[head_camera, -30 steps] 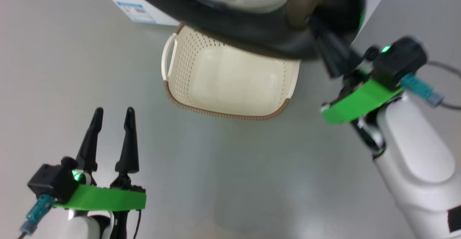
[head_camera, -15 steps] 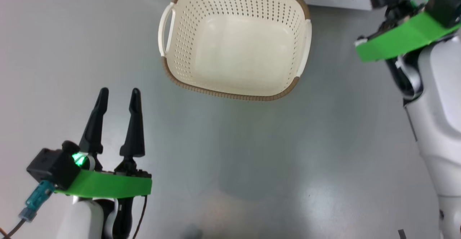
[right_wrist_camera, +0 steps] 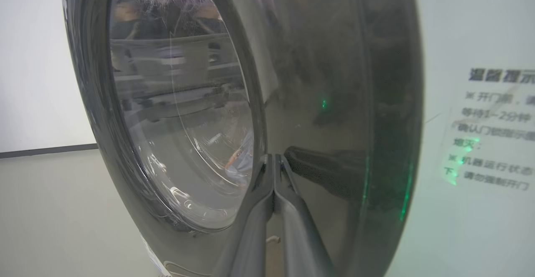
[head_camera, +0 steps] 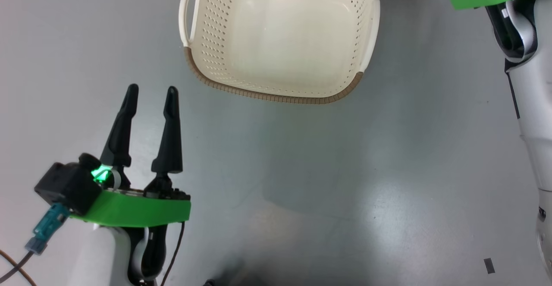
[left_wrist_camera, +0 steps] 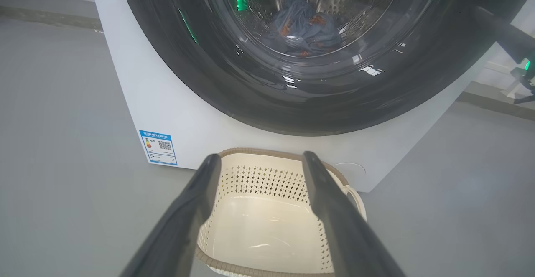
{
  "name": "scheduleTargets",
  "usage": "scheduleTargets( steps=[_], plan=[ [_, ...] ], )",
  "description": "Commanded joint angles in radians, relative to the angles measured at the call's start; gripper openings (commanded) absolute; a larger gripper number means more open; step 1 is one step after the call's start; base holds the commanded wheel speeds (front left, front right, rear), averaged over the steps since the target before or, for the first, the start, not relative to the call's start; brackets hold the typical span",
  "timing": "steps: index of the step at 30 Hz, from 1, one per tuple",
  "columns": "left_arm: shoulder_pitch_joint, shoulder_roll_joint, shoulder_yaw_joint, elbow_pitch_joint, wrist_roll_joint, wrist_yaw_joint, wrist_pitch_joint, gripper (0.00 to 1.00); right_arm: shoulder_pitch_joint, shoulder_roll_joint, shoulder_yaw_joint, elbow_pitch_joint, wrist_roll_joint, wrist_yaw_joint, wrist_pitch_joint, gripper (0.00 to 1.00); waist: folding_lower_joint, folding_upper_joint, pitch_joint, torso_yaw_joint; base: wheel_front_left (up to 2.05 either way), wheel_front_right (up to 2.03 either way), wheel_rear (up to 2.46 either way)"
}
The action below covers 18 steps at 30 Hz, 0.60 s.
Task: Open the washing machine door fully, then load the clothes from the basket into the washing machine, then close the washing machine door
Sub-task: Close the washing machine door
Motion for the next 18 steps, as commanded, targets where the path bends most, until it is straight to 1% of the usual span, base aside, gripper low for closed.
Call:
scheduleTargets(
  steps=[1,5,10,18],
  plan=[
    [-0.003,0.026,0.029,-0.028,-0.004,-0.002,-0.006,1.00,-0.023,0.004,-0.012,-0.012,0.005,-0.009,-0.003,0.00,-0.0001,-0.0001,0.004,0.000,0.00,0.00,0.00],
    [-0.006,0.026,0.031,-0.027,-0.004,-0.002,-0.006,1.00,-0.035,0.004,-0.016,-0.002,0.009,-0.009,-0.003,0.00,-0.0001,-0.0001,0.006,-0.003,0.00,0.00,0.00],
    [-0.006,0.026,0.033,-0.029,-0.009,-0.002,-0.006,1.00,-0.009,0.013,-0.010,-0.003,0.007,-0.009,-0.003,0.00,-0.0001,-0.0001,-0.001,-0.012,0.00,0.00,0.00],
    [-0.006,0.026,0.043,-0.021,0.000,-0.002,-0.006,1.00,0.055,0.013,0.043,-0.009,0.045,-0.009,-0.003,0.00,-0.0001,-0.0001,-0.034,-0.024,0.00,0.00,0.00]
  ],
)
